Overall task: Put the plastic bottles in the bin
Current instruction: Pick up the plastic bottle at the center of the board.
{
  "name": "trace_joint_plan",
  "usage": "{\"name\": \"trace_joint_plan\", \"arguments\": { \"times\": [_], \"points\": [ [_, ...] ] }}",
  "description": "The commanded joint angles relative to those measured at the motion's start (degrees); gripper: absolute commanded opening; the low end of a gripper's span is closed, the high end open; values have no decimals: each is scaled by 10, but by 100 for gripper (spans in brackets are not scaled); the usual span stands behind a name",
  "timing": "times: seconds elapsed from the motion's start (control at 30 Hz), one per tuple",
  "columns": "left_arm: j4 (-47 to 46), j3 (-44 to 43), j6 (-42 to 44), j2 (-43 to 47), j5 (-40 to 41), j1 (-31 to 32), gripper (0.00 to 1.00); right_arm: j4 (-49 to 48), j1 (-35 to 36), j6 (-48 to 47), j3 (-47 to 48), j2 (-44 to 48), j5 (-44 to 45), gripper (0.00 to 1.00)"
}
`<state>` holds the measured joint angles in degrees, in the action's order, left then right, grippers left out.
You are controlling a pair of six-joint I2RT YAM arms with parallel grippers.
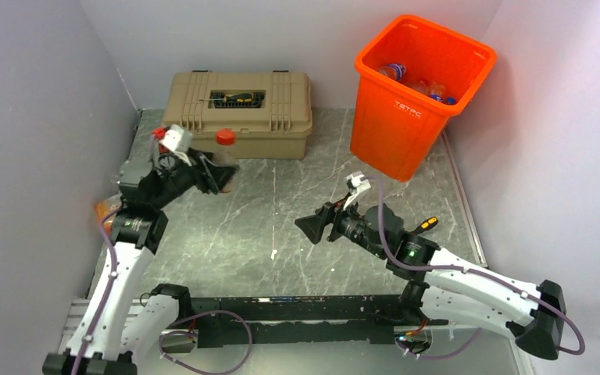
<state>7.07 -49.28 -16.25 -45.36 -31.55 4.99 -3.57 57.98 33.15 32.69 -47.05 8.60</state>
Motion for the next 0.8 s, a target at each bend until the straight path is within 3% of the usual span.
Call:
{"name": "trace_joint_plan", "arguments": {
  "times": [0.0,0.1,0.2,0.3,0.43,0.77],
  "points": [
    [-157,14,21,-40,-207,79,0,31,3,-30,67,25,-14,83],
    [-178,38,59,-37,-210,129,0,33,3,-40,96,41,-34,84],
    [-272,107,36,-7,-200,139,0,23,3,-52,111,60,-55,84],
    [-307,150,41,27,-187,152,0,12,3,-64,130,55,-73,86],
    [-292,152,52,40,-180,178,0,49,8,-89,212,-15,-91,86],
    [-259,147,76,49,-159,198,0,29,44,-122,306,-129,-60,84]
  ]
}}
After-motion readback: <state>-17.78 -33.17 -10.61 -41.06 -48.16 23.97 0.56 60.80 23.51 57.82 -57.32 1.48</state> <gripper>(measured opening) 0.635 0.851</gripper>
